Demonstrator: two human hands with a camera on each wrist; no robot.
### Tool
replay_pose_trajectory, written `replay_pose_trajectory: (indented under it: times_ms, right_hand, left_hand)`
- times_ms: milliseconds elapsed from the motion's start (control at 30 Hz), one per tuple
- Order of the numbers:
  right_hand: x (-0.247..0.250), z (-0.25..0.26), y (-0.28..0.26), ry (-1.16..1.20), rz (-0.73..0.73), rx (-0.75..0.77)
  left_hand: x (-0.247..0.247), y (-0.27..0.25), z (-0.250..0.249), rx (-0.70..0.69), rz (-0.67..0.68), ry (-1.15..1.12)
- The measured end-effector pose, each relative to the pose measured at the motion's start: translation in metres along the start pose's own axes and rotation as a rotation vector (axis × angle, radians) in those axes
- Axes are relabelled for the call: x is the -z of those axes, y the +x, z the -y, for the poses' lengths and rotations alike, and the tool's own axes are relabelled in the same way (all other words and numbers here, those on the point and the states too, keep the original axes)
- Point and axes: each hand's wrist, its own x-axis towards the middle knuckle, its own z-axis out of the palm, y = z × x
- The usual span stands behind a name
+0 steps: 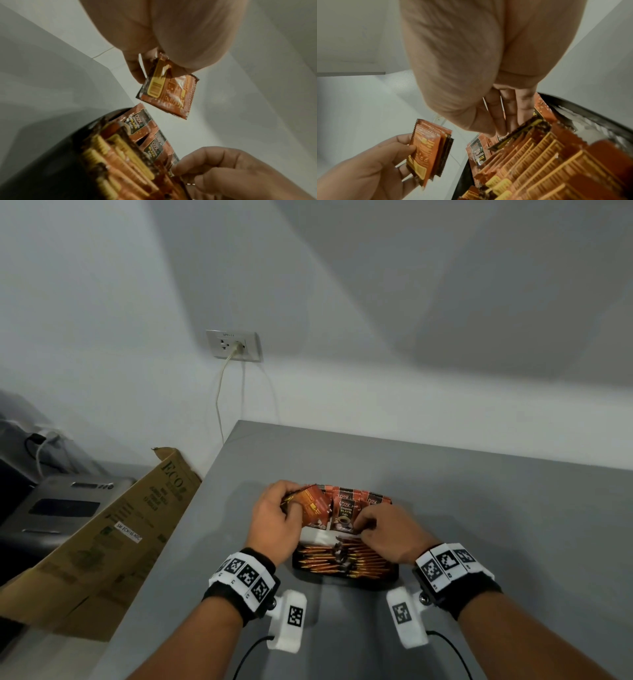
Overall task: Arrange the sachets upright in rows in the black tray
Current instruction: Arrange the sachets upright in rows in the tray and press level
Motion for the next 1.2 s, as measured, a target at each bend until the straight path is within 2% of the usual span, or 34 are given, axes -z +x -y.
replay_pose_trajectory:
  times_ms: [100, 167, 233, 300, 367, 433, 533, 633, 733, 867, 967, 1100, 1200]
  right_hand:
    - [0.006, 0.01, -0.006, 0.202, -0.099, 0.021]
    - [0.013, 0.024, -0.013, 0.35, -0.094, 0.079]
    - [0.018, 0.037, -0.017, 0.291, -0.047, 0.18]
    - [0.017, 0.043, -0.016, 0.108, -0.02, 0.278]
    - [0.015, 0.043, -0.014, -0.002, -0.056, 0.308]
    - [0.013, 0.04, -0.014, 0.019, -0.106, 0.307]
    - [0.015, 0.043, -0.019, 0.084, -0.154, 0.348]
    - [0.017, 0.048, -0.022, 0.06, -0.178, 0.348]
    - [0.021, 0.045, -0.026, 0.14, -0.155, 0.251]
    - [0.028, 0.036, -0.028, 0.572, -0.141, 0.101]
    - [0.026, 0.032, -0.023, 0.646, -0.3, 0.092]
    - [0.027, 0.03, -0.02, 0.576, -0.517, 0.088]
    - [0.029, 0.031, -0.023, 0.618, -0.554, 0.096]
  left_hand:
    - [-0.004, -0.003, -0.009, 0.08, 0.04, -0.124]
    - [-0.009, -0.006, -0.017, 0.115, 0.096, -0.204]
    - [-0.013, -0.008, -0.026, 0.149, 0.147, -0.267]
    - [-0.017, -0.008, -0.034, 0.186, 0.165, -0.347]
    - [-0.021, -0.008, -0.041, 0.255, 0.142, -0.466]
    - [-0.025, -0.009, -0.049, 0.365, 0.154, -0.67]
    - [-0.025, -0.01, -0.058, 0.551, 0.287, -0.919]
    - [-0.027, -0.01, -0.062, 0.652, 0.423, -0.995]
    - [-0.028, -0.008, -0.063, 0.675, 0.386, -0.978]
    - [-0.026, -0.005, -0.064, 0.586, 0.39, -0.978]
    - [-0.027, -0.005, -0.068, 0.569, 0.388, -0.997]
    - [-0.028, -0.004, -0.072, 0.671, 0.364, -1.008]
    - [-0.024, -0.002, -0.074, 0.68, 0.377, -1.058]
